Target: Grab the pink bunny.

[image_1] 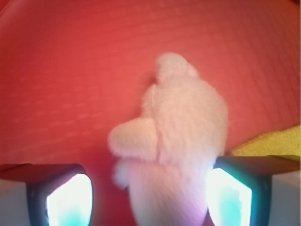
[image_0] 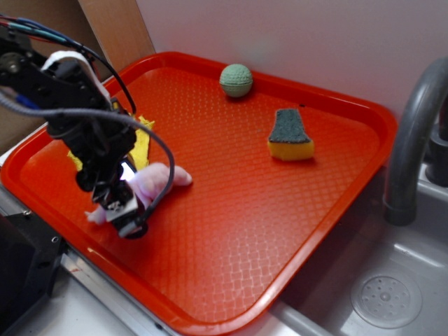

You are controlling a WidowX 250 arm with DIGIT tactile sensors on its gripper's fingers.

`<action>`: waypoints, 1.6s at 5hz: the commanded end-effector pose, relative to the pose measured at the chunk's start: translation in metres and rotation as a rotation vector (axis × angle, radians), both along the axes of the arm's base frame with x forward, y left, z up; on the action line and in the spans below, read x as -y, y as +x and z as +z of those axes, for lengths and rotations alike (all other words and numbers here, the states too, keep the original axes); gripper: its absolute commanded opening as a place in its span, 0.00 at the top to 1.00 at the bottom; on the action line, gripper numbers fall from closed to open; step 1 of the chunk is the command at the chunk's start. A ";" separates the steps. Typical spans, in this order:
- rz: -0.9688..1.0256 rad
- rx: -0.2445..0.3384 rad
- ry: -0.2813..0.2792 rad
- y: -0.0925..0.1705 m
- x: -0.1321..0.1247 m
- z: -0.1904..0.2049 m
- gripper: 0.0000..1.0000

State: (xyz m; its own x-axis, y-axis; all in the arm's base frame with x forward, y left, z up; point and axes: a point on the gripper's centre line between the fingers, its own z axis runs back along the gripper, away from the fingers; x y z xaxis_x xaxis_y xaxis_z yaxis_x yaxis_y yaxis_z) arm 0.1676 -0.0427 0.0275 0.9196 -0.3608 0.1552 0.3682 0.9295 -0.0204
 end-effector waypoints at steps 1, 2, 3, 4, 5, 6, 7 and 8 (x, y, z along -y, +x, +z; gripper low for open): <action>0.032 -0.007 -0.091 0.015 0.004 -0.008 1.00; 0.054 -0.026 -0.123 0.015 -0.005 -0.002 1.00; 0.291 -0.009 -0.130 0.016 -0.047 0.048 1.00; 0.538 0.003 -0.153 0.018 -0.086 0.097 1.00; 0.747 -0.002 -0.122 0.024 -0.092 0.148 1.00; 0.788 -0.001 -0.043 0.036 -0.068 0.198 1.00; 0.754 -0.013 -0.074 0.032 -0.058 0.223 1.00; 0.755 -0.023 -0.060 0.031 -0.056 0.214 1.00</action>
